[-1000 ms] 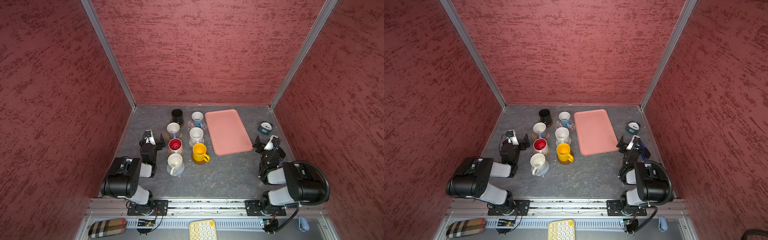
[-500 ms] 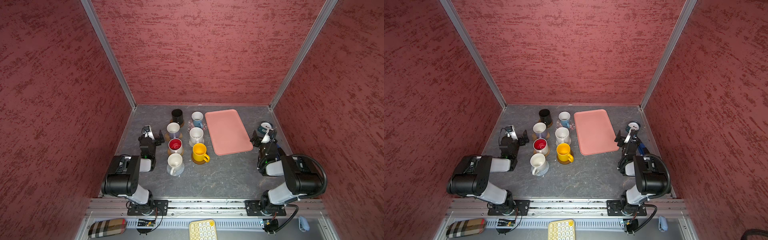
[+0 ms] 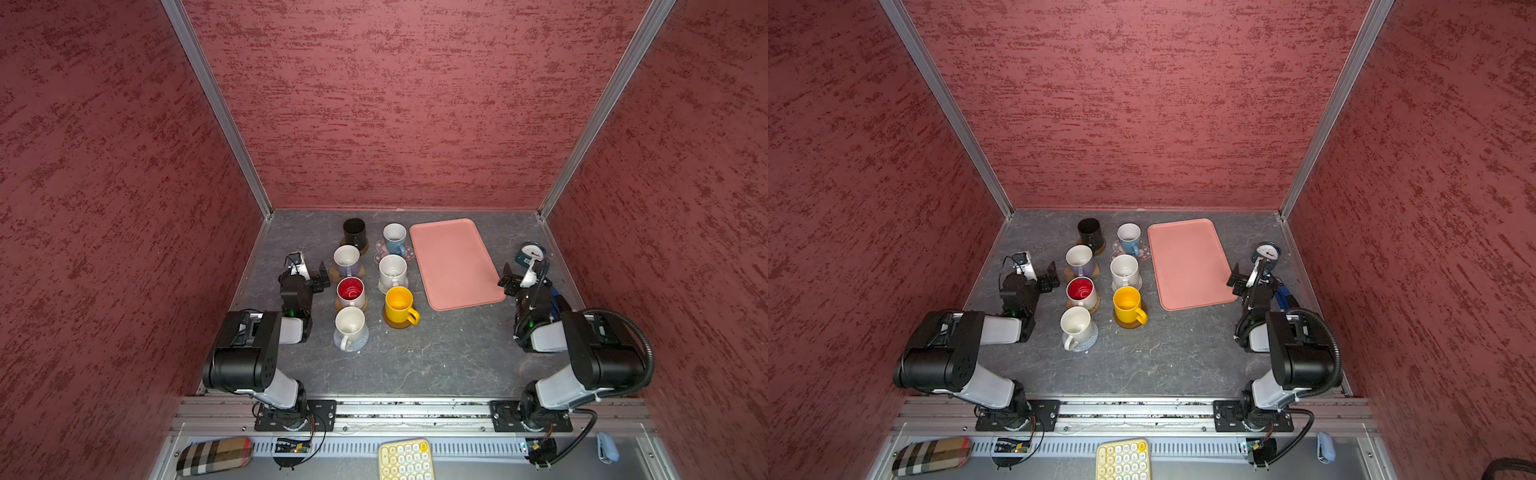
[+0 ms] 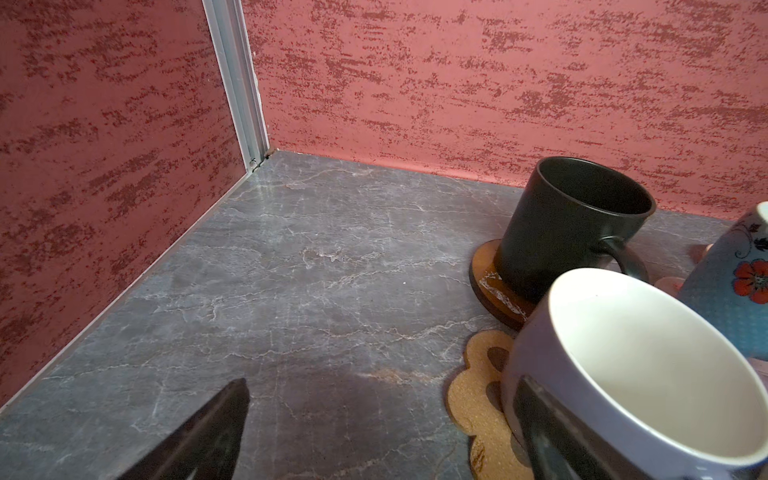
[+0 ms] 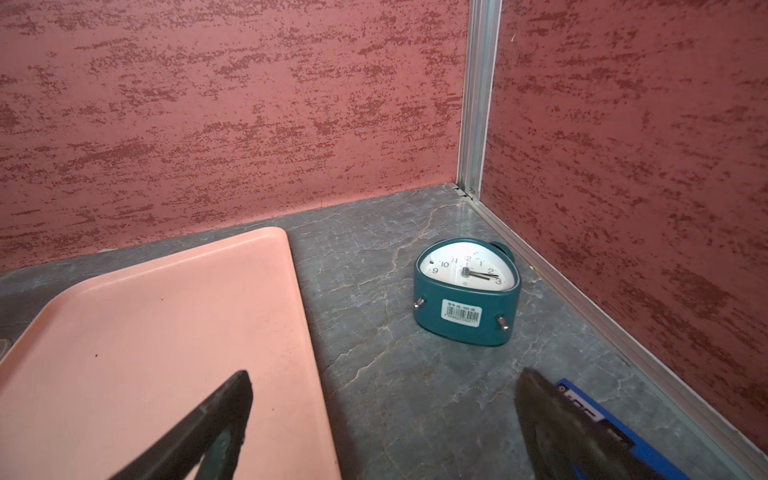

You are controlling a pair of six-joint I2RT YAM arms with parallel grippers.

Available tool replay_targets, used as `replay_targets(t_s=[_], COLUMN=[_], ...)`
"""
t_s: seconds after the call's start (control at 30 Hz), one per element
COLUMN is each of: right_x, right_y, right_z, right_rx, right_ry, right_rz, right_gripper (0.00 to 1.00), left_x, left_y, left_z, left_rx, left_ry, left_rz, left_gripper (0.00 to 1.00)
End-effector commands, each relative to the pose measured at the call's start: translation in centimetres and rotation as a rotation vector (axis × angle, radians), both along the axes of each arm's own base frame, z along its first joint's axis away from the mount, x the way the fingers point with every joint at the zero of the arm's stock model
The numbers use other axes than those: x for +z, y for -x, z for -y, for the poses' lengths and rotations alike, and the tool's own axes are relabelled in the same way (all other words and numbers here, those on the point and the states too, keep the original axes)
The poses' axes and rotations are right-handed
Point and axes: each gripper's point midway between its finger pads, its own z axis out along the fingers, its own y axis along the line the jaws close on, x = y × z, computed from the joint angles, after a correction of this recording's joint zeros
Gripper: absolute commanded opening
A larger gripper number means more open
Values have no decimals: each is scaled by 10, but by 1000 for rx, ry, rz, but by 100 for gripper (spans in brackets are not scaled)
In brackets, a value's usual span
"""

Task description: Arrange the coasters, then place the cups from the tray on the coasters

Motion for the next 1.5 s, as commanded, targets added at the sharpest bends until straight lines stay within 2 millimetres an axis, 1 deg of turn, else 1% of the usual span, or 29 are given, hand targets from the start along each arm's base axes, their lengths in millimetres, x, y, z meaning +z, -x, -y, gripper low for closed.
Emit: replay_targets(t_s=[0.0,0.2,1.47], right_x=[4,4,4], right_y=[-1,-1,-1], right_z=[-1,-1,-1], right_rx=[2,1,0], right_ry=[31,33,33], right_rz=[7,7,7], right_gripper=[99,99,99], left_x=[1,2,1], left_y=[0,1,0], left_z=[1,5,6], left_rx=[2,-2,-14], left_ry=[-5,-32,-23], left_rz=[0,9,2], left_gripper=[100,100,100])
